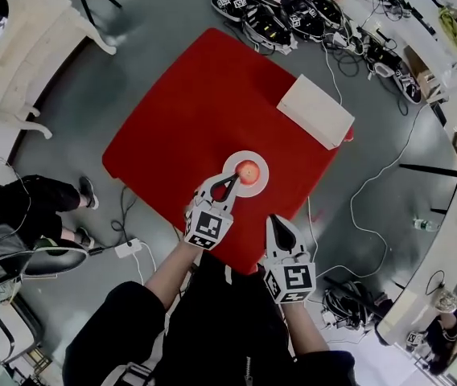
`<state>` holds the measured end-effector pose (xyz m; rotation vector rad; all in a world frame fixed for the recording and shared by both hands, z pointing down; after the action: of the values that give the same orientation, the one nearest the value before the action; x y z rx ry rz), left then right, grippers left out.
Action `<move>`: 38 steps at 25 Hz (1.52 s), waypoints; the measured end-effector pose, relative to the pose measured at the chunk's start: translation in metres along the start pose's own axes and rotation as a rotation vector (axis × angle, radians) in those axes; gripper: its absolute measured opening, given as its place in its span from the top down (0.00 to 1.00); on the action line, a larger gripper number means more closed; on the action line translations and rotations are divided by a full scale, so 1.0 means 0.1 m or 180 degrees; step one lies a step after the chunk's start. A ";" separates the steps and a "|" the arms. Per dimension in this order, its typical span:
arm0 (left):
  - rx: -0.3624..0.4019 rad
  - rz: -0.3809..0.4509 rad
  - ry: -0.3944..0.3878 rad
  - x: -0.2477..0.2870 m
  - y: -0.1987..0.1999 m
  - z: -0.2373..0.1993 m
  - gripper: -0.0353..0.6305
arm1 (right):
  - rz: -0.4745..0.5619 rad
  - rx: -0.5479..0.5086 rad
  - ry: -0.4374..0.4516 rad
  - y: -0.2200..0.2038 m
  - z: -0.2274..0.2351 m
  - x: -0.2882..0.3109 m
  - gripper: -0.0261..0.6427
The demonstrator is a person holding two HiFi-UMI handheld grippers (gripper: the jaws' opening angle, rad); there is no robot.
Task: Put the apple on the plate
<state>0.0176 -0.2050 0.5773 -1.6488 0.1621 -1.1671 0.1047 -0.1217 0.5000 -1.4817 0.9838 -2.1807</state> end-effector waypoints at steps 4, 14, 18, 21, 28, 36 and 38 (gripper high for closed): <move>0.0003 0.0005 0.0023 -0.18 0.05 0.05 0.94 | 0.0025 -0.0063 0.0034 0.05 0.03 -0.01 0.94; -0.0046 0.0036 0.0056 -0.67 0.14 0.18 0.94 | 0.0062 -0.0267 0.0143 0.09 -0.01 -0.06 0.94; -0.0096 0.0111 0.0114 -0.88 0.26 0.23 0.94 | 0.0135 -0.0303 0.0169 0.10 -0.02 -0.10 0.94; -0.0145 0.0127 0.0130 -0.99 0.29 0.32 0.94 | 0.0161 -0.0317 0.0189 0.07 -0.01 -0.13 0.94; -0.0250 0.0103 0.0189 -1.19 0.25 0.40 0.94 | 0.0129 -0.0333 0.0276 0.06 -0.04 -0.14 0.94; -0.0255 0.0056 0.0237 -1.30 0.14 0.42 0.94 | 0.0187 -0.0335 0.0243 0.17 -0.01 -0.15 0.94; -0.0266 0.0060 0.0244 -1.33 0.15 0.41 0.94 | 0.0197 -0.0317 0.0230 0.20 0.00 -0.15 0.94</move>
<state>-0.0140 -0.1030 0.4868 -1.6726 0.2777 -1.2241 0.1084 -0.1270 0.4754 -1.4041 1.1623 -2.1839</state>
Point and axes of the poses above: the fingertips, and each gripper's own axes: x forward along the fingers, z to its right, y out of its top, the point moved 1 cm from there along -x, backward along the fingers, and after that the axes turned 15 degrees about -z, right-handed, at the moved point
